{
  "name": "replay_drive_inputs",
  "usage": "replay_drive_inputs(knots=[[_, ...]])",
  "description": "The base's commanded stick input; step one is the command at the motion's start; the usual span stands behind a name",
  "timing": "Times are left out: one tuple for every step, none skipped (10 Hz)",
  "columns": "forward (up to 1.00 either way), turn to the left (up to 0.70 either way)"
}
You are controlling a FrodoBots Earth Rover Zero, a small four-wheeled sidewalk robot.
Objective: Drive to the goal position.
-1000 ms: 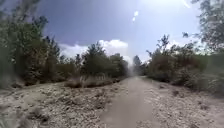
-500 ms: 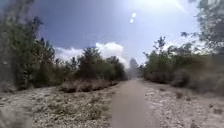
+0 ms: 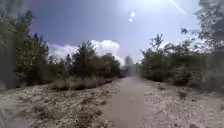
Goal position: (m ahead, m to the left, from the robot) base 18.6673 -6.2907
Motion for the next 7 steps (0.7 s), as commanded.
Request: replay_drive_inputs(knots=[[0.6, 0.01], [0.6, 0.01], [0.6, 0.01], [0.6, 0.01], [0.6, 0.01], [0.6, 0.01], [0.6, 0.01]])
